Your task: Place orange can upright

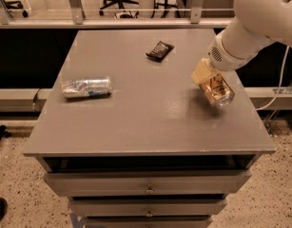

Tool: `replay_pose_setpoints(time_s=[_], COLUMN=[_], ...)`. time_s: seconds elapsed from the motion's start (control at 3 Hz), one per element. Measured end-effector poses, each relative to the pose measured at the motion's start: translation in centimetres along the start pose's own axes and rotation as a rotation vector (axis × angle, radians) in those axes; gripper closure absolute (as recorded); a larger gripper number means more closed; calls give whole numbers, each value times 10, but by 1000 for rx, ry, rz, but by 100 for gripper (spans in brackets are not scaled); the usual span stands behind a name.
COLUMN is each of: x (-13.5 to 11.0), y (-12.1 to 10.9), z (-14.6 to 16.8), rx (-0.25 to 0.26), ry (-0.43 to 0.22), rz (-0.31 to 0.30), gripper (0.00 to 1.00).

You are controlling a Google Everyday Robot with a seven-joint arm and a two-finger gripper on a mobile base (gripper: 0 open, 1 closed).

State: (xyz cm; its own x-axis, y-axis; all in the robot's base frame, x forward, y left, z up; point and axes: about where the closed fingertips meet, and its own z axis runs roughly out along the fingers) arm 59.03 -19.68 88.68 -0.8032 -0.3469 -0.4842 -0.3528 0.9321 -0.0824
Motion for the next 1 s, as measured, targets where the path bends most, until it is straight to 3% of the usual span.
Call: replay_pose_setpoints(time_s=[0.67,1.0], x=[-72,-77], y=[-11,-9], z=[-26,-33], rx=[-137,-149], ry=[-341,-385], rz=[-147,-229], gripper=[100,100])
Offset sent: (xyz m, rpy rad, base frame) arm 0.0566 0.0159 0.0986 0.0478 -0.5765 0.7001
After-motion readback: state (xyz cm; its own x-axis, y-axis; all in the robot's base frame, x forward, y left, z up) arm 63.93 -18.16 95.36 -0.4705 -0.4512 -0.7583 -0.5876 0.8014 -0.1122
